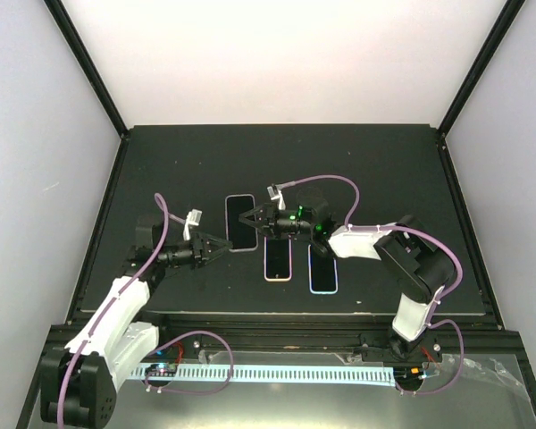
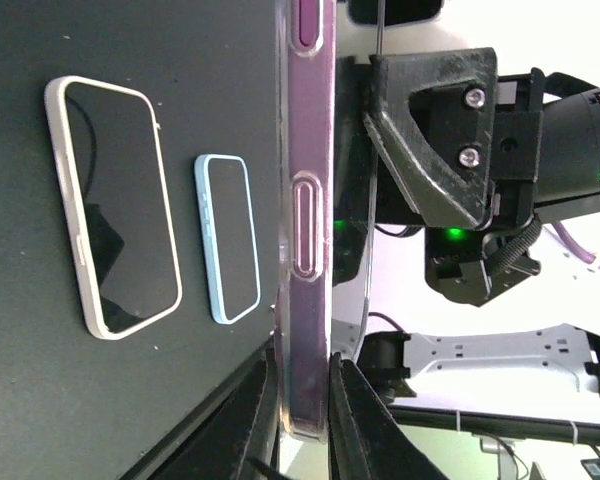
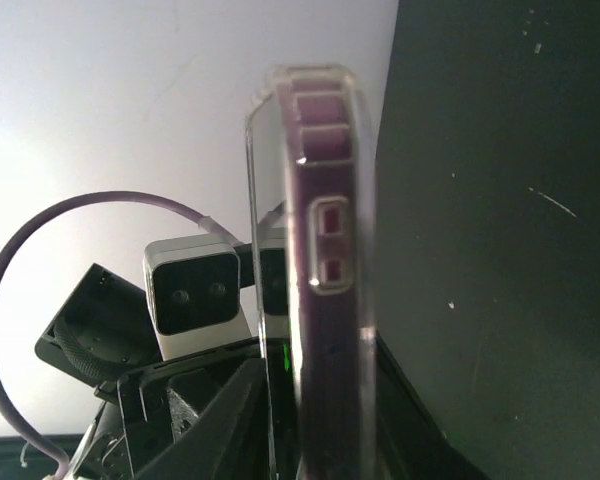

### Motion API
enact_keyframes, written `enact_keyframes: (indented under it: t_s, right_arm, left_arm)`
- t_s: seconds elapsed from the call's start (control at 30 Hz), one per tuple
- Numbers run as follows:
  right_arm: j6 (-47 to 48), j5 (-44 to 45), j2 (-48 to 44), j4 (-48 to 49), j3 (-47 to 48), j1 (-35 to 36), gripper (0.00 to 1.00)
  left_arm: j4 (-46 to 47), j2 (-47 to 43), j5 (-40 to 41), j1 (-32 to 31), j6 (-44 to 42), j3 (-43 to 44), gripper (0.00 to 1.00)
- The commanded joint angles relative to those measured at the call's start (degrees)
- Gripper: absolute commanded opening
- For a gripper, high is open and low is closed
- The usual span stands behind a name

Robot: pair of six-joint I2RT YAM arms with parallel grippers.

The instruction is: Put the phone into the phone case

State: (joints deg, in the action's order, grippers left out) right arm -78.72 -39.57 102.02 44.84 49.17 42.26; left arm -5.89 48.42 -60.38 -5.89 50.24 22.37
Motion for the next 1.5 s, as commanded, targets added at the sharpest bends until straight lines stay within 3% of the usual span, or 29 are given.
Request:
enact_keyframes:
  t_s: [0.0, 0.3, 0.47, 0.63, 1.13, 1.3, 1.37, 1.47]
  right_arm:
    - [3.14, -1.07, 0.53, -1.10, 1.41, -0.49, 0.28]
    - [4.43, -1.19, 3.24, -3.23, 0.37, -3.09, 0.62]
    - [6.29, -1.03, 2.75, -4.74, -1.56, -5.21, 0.75]
    - [8.02, -0.87, -0.35, -6.17, -3.27, -6.65, 0.80]
    - [21.43, 4.74, -15.89, -28.86, -1.31, -6.83, 0.85]
    - [24.03, 6.22, -19.88, -34.13, -1.51, -6.77, 0.90]
    - [25.84, 7.00, -21.86, -37.10, -1.40, -6.80, 0.98]
    - [29.67, 10.85, -26.82, -43.13, -0.73, -6.88, 1.00]
  left_arm:
    - [-2.34, 2.56, 6.21, 0.03, -4.77, 2.90, 0.02]
    - [-1.78, 11.35, 8.66, 0.15, -8.11, 5.12, 0.02]
    - [-2.44, 15.77, 10.99, 0.26, -10.19, 6.55, 0.02]
    - [-1.58, 20.47, 12.14, 0.33, -10.81, 7.65, 0.02]
    - [-3.67, 31.58, 16.39, 0.48, -14.39, 8.94, 0.02]
    - [-6.60, 29.81, 19.26, 0.71, -14.34, 9.35, 0.10]
    - [-7.61, 28.60, 19.82, 0.74, -14.33, 9.56, 0.15]
    - [-10.55, 26.17, 21.52, 0.73, -15.24, 10.47, 0.24]
